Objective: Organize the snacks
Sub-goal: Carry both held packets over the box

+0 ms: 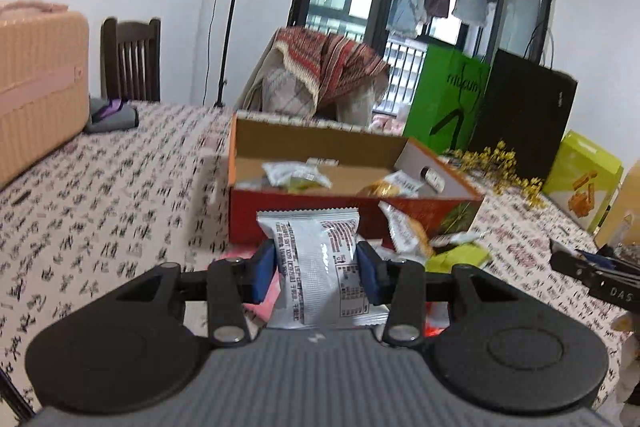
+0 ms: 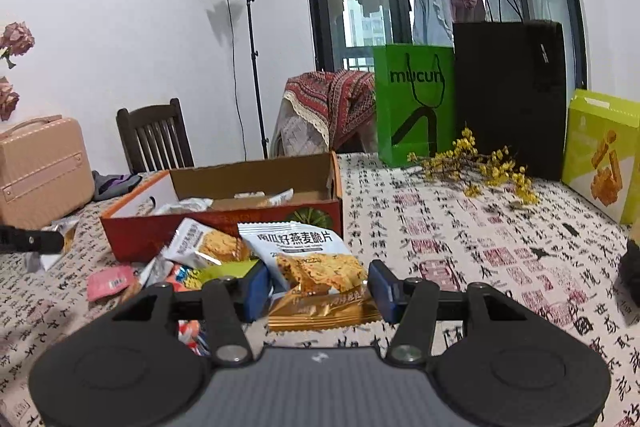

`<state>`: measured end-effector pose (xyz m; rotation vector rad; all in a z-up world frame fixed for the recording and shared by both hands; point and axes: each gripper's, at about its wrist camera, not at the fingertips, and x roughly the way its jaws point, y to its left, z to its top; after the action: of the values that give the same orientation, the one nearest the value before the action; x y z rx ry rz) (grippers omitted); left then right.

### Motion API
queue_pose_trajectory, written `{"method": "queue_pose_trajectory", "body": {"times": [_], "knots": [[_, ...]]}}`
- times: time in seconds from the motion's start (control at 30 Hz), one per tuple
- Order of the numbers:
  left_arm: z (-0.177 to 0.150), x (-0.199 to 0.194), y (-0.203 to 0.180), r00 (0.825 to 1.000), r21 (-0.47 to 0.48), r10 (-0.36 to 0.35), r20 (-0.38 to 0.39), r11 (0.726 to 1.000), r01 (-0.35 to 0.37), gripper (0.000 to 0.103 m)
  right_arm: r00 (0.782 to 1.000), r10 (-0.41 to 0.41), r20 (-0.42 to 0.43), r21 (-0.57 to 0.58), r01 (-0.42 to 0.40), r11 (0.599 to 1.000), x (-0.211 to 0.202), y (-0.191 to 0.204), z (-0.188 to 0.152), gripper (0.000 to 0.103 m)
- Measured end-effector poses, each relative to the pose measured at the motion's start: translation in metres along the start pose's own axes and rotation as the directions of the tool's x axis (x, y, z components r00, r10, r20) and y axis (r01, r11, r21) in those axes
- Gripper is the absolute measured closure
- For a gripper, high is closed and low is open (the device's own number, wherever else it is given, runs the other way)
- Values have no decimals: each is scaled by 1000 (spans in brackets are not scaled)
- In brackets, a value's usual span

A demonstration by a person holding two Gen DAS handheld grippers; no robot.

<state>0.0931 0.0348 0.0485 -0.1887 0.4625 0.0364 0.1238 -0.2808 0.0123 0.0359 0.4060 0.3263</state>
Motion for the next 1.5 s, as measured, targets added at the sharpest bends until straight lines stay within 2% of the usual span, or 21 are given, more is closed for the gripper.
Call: {"method": "queue_pose_trajectory", "body": {"times": [0.3,0.77,1.2,1.5], "knots": [[30,13,-13,997,10,-25,67,1000,25,59,999,11,42,2,-11,1000,16,4,25,50],[76,75,-23,995,-13,-34,91,999,35,59,997,36,63,7,-36,999,81,11,74,50],[105,142,-18,996,-46,45,73,998,-42,59,999,44,21,16,-44,999,156,22,114,50],[98,184,6,992,-79,115,57,991,-111,59,999,42,-31,17,-42,999,212,34,111,50]]}}
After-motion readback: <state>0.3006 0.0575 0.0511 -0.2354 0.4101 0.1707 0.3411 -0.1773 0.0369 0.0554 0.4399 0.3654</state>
